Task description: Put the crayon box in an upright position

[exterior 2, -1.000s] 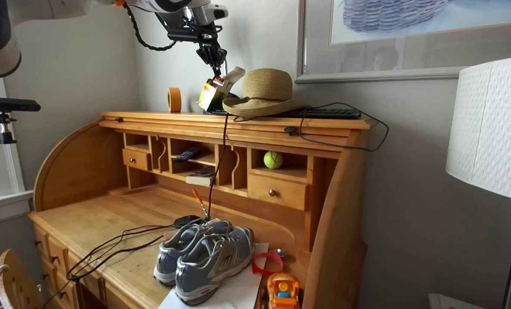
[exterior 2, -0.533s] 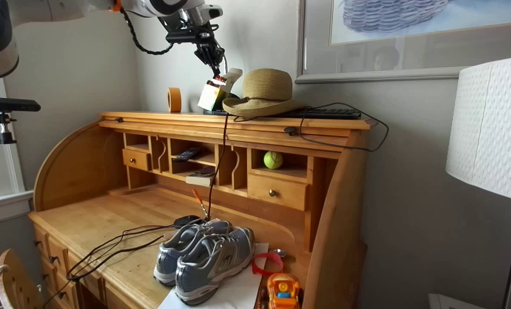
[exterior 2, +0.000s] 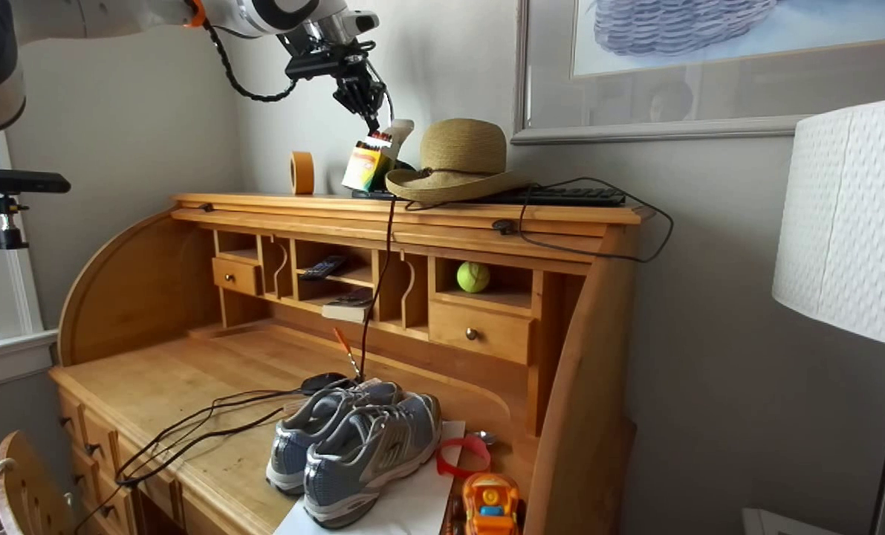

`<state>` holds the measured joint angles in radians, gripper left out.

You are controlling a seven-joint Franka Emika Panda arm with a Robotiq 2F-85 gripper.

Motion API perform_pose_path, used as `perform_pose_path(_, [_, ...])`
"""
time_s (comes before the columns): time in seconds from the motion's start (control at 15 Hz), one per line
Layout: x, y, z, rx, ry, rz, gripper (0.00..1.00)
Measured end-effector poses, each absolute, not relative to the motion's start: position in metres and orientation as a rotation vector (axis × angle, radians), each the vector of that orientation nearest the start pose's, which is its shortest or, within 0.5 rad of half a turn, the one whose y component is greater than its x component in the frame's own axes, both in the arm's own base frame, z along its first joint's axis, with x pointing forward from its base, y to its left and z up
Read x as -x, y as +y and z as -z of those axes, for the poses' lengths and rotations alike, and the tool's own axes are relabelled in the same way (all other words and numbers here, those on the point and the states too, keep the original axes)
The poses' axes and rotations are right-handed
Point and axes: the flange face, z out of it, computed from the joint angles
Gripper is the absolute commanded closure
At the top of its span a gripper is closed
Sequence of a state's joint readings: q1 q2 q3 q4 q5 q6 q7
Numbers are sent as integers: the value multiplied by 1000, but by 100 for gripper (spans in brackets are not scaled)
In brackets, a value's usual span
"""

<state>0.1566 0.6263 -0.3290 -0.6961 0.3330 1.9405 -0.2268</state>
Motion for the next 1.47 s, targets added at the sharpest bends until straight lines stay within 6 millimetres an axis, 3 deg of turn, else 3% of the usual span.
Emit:
perform_pose_path(0.33, [-729,16,-692,2953,-270,995,100])
perform_pose_path(0.87, [-719,24,-690,2992,-285,1143,100])
perform_pose_path(1.47, [-677,84,-659,2998,-221,1209,100])
